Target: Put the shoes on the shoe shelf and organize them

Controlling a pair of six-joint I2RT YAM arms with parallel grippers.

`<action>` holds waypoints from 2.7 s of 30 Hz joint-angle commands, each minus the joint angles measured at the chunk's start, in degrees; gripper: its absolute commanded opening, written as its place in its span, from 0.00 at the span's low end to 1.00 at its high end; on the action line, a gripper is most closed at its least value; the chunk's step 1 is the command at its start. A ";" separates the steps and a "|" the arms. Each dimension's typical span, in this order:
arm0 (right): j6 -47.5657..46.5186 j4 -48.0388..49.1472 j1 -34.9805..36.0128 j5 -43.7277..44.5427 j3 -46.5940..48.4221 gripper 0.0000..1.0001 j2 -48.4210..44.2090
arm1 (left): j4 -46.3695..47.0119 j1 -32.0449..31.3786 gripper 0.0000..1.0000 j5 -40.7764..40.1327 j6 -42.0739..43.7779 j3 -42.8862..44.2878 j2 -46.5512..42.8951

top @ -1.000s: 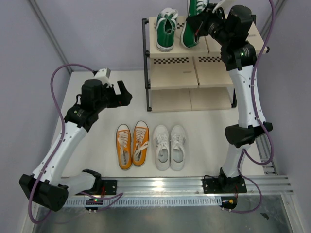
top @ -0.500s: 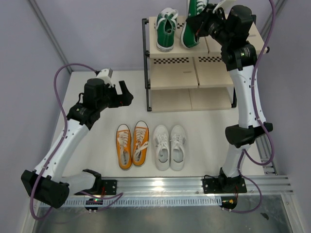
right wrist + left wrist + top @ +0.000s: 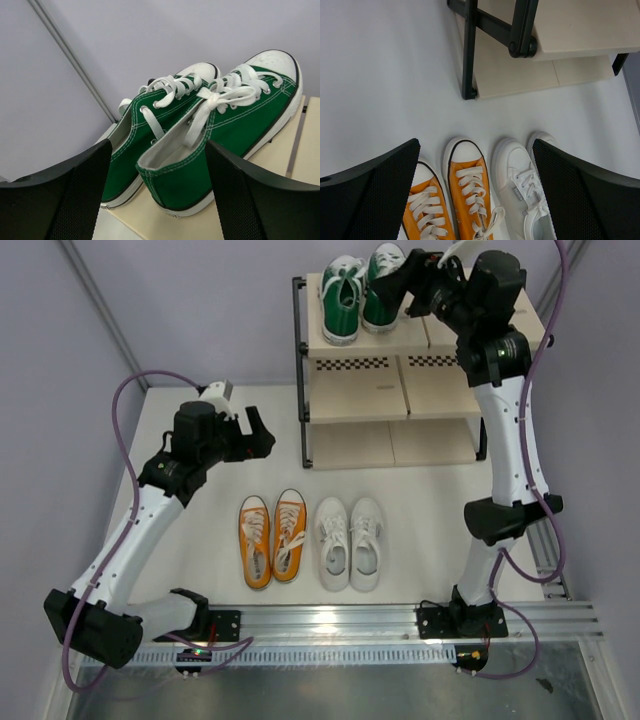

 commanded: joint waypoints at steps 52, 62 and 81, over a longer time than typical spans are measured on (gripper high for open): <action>-15.59 -4.11 9.25 24.44 -5.08 0.04 -8.30 | 2.71 -0.14 0.99 -0.96 1.86 -1.95 -8.51; -18.75 -5.25 10.39 19.96 -8.07 0.04 -8.32 | 3.68 -0.23 0.99 0.45 0.71 -1.87 -7.72; -17.18 -3.49 12.06 15.92 -7.54 0.05 -4.97 | 5.61 -0.14 0.99 0.62 1.15 1.73 -5.44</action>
